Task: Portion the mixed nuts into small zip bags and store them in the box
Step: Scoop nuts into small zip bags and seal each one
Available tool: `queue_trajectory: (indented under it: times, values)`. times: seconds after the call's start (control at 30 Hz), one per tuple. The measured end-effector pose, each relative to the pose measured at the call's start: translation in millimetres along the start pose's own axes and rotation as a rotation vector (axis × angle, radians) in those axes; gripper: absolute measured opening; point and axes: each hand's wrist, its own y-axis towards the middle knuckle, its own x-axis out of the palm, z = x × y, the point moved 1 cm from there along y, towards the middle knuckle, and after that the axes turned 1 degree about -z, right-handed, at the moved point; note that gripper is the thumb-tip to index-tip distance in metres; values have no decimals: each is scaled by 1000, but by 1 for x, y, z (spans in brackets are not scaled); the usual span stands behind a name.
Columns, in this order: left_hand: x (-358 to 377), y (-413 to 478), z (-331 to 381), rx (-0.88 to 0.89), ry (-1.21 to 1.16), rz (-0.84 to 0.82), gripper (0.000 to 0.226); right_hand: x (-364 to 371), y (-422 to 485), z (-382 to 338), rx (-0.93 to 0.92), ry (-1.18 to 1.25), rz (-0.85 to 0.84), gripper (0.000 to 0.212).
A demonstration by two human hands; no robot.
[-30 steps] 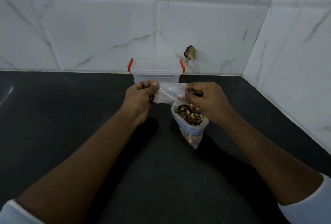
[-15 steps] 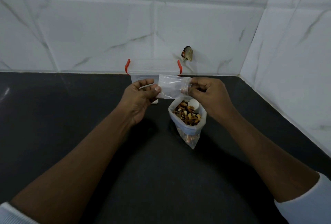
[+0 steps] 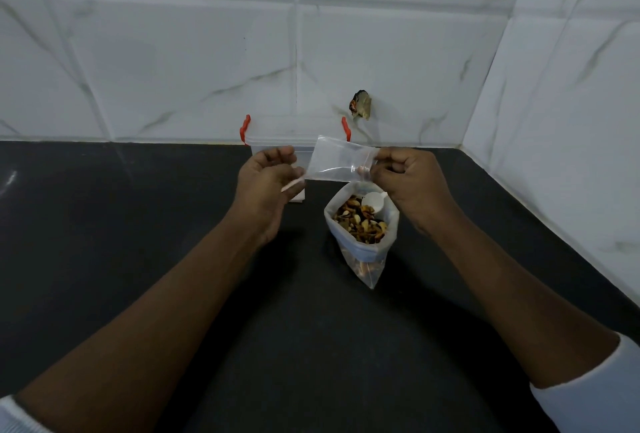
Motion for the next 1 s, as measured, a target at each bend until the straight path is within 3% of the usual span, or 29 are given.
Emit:
queue_trajectory:
  times: [0.1,0.13,0.2,0.27,0.43,0.63,0.8,0.93,1.0]
  values:
    - [-1,-9,1,602,771,-182,56,6,-4,-5,-7,-53,-31,22]
    - [2,-10,-2,720,965,-260,67,10,-5,-7,-24,-62,-42,21]
    - [11,-12,-9,765,1200,-327,79,17,-8,-11,-70,-76,-57,19]
    - [19,-12,-16,802,1316,-303,75,22,-10,-13,-116,-111,-82,14]
    - [19,-12,-13,768,1357,-177,42,27,-15,-16,-205,-153,-85,14]
    - [19,-13,-15,712,1356,-263,44,28,-17,-18,-448,-323,-131,14]
    - [17,-11,-16,674,1290,-267,35,23,-15,-23,-530,-363,-137,16]
    - [12,-6,-15,541,1284,-198,33,-17,1,-21,-326,-462,37,20]
    - [13,-6,-16,444,1262,-202,34,-38,9,-5,-93,-617,-80,36]
